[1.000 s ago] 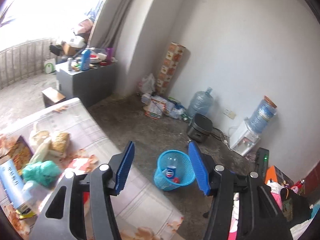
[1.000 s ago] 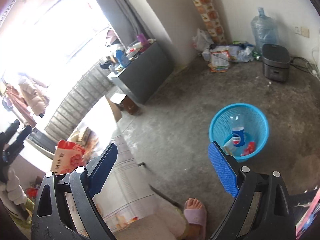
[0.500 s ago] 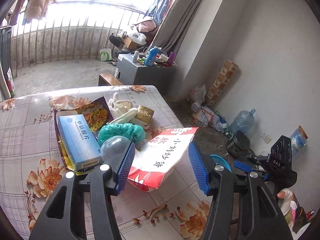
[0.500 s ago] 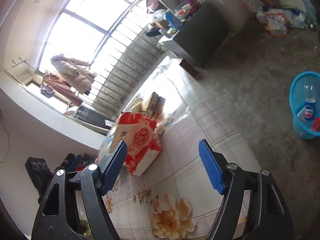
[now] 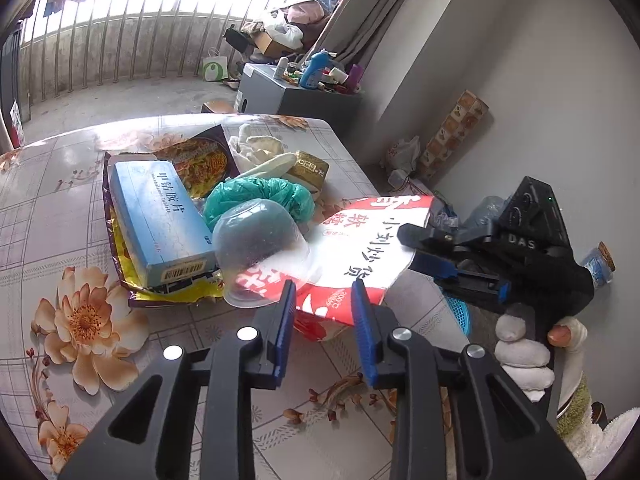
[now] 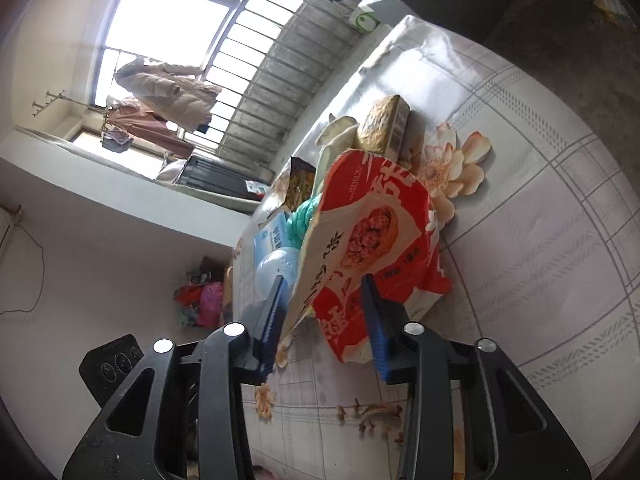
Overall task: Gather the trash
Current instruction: 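Reach the right tool to the red-and-white snack bag and grasp it, then grip the red-and-white bag's side with the left tool while the right tool holds its end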
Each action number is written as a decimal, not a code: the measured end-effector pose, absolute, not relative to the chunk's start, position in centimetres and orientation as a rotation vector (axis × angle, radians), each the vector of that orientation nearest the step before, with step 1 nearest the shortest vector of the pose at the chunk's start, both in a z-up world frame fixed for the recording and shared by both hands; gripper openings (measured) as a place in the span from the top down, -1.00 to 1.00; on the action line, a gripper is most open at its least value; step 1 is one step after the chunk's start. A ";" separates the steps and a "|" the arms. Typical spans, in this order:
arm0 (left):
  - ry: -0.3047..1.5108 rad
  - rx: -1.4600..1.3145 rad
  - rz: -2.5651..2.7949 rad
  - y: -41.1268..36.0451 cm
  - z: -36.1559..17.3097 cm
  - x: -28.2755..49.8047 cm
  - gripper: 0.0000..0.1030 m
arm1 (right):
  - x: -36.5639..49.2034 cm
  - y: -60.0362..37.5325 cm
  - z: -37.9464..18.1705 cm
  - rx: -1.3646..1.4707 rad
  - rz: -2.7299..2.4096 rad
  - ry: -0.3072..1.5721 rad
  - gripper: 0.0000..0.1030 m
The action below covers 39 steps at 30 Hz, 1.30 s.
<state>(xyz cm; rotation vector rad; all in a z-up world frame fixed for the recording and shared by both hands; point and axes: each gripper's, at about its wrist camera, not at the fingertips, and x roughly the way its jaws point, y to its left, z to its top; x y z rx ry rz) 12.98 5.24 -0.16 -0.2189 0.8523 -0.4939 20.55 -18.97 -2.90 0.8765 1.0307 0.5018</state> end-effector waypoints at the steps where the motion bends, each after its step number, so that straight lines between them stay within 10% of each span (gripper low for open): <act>1: 0.852 -0.219 -0.498 5.3 -0.1 12.9 0.48 | 20.6 -18.7 -3.1 0.874 0.507 1.045 0.89; 23: 0.937 -0.201 -0.656 0.4 -1.0 13.1 0.48 | 10.8 -25.5 -2.9 0.800 0.433 1.134 1.00; 31: 0.992 -0.185 -0.749 -1.7 -1.8 12.4 -0.07 | 10.7 -26.0 -5.2 0.877 0.378 1.132 1.00; 39: 1.051 -0.126 -0.722 -2.6 -4.0 12.5 -0.10 | 10.7 -26.3 -6.5 0.914 0.372 1.127 0.96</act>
